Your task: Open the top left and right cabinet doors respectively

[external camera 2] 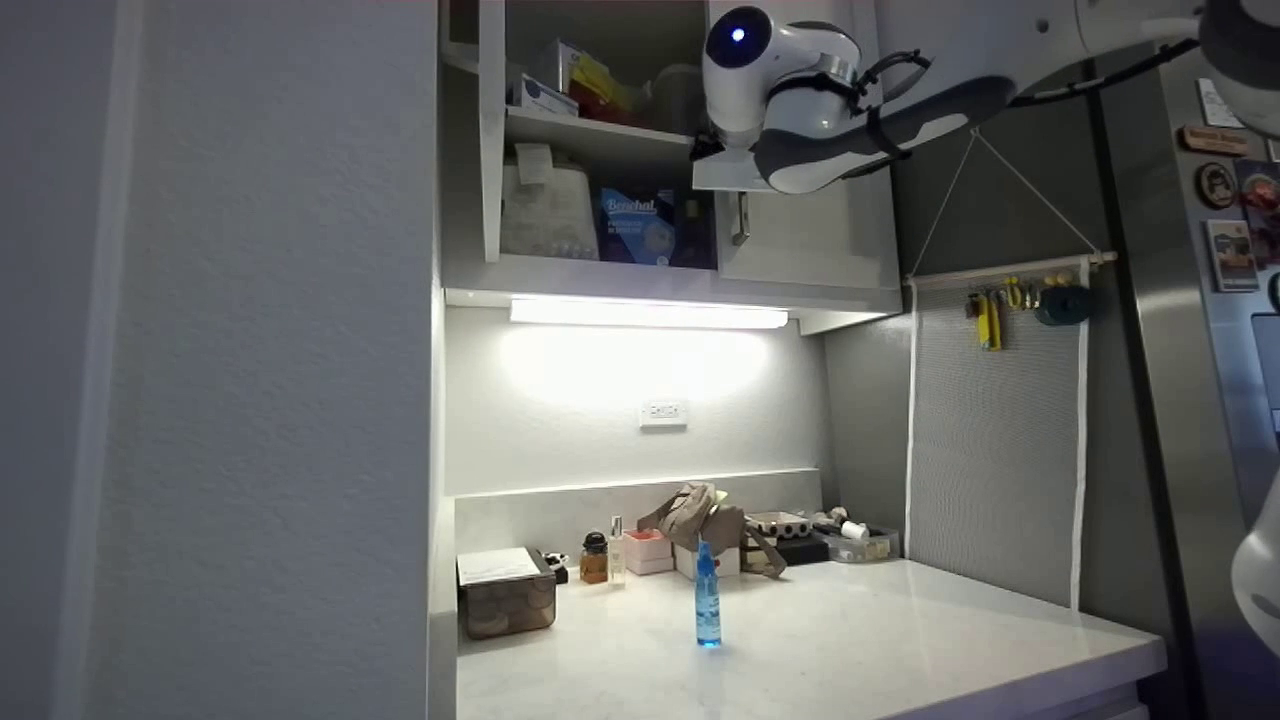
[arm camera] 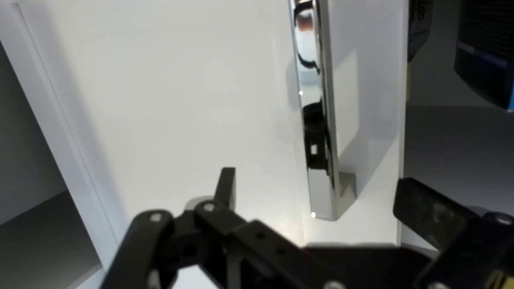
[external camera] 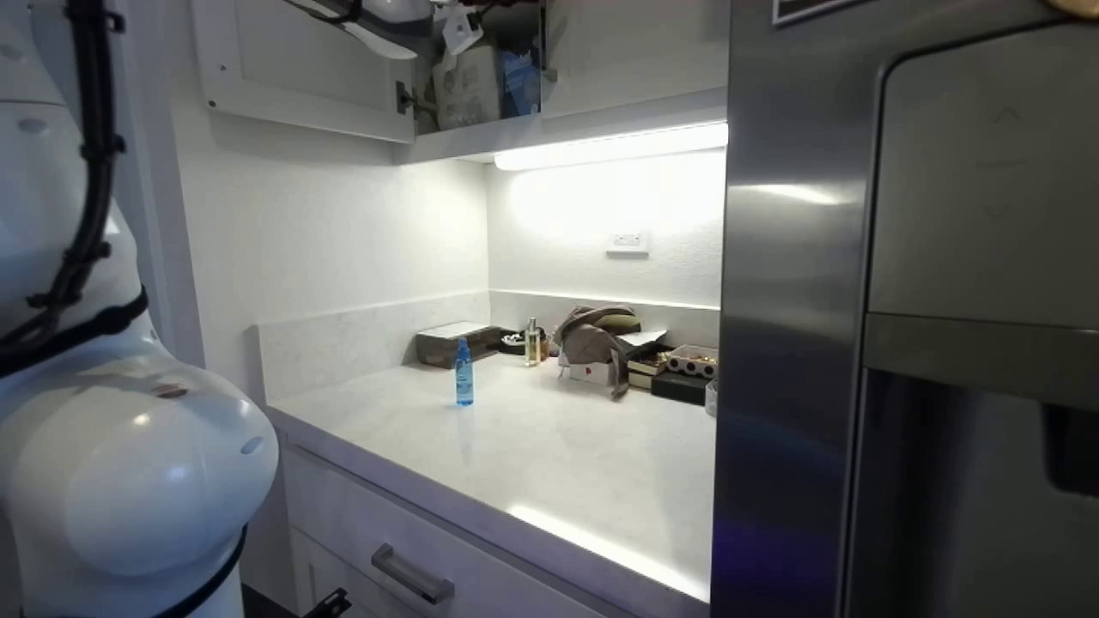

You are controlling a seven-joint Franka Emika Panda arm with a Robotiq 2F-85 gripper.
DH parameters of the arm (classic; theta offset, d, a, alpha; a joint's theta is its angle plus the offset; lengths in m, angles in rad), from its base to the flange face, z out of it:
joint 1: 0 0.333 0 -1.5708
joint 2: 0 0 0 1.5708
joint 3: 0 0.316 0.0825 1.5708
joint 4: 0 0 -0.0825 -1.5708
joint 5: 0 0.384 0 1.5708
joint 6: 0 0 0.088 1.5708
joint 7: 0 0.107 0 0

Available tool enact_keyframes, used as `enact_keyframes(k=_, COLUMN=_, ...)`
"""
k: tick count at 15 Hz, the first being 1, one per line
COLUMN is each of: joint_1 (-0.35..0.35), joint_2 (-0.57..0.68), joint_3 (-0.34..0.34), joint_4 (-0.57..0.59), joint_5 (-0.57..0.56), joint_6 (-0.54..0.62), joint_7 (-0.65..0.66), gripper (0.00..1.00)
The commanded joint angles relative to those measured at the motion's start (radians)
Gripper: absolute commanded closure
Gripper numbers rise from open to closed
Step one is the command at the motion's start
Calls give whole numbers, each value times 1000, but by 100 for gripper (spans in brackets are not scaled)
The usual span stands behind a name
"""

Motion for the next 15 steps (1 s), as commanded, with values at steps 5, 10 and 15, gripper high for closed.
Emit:
enact_keyframes(k=5, joint_1=82, joint_2=64, joint_3=-70, joint_4=-17, joint_5=-46, joint_6=-22, joint_7=-172, gripper=0)
enact_keyframes(k=10, joint_1=119, joint_2=33, joint_3=-136, joint_4=-66, joint_5=116, joint_6=48, joint_7=-357, gripper=0)
enact_keyframes(k=15, joint_1=130, joint_2=-39, joint_3=-193, joint_4=-131, joint_5=385, joint_6=155, joint_7=-620, gripper=0)
